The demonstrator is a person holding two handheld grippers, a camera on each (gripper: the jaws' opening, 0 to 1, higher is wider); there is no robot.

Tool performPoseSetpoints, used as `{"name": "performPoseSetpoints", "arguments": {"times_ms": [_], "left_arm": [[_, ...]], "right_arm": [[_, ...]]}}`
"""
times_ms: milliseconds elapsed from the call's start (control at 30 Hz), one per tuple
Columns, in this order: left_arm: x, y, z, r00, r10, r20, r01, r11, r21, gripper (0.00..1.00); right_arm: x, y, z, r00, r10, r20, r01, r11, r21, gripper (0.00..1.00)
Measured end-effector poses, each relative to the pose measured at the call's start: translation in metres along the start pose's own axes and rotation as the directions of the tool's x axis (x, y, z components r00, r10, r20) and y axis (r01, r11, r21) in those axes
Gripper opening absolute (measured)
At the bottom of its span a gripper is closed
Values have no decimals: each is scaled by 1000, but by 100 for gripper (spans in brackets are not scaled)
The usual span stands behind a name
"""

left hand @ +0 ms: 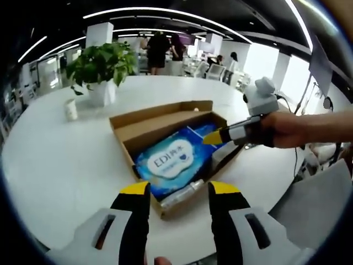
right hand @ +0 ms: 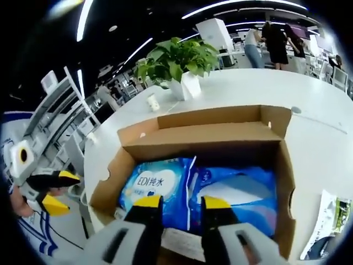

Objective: Operate the shoe box by opening the lid, removing the specified soft item, and placing it in the target area until the item is outside and the box remains undamaged.

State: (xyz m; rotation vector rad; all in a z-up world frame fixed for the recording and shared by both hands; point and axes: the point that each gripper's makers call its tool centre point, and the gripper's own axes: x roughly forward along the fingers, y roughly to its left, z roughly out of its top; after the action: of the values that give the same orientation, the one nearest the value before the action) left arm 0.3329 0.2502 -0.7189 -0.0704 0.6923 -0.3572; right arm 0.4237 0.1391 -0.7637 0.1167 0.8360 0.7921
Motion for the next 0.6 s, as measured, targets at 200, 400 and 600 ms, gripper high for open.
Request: {"name": "performPoseSetpoints", "arguments": {"times_ms": [200, 400, 600], "left_arm": [[-2, -1, -4, 1000, 1, -8, -1, 1000, 0, 43], [-5, 1, -6, 1000, 4, -12, -4, 1000, -1, 43], [-6, 3, -7, 1000, 6, -11, -6, 1000, -5, 43]], "right_arm": [[4, 8, -5, 1000, -2, 0, 2, 1000, -30, 21], [6, 11, -2, 1000, 3, 14, -3, 1000, -23, 16], [2, 6, -5, 999, -53, 6, 53, 998, -36, 0]]}}
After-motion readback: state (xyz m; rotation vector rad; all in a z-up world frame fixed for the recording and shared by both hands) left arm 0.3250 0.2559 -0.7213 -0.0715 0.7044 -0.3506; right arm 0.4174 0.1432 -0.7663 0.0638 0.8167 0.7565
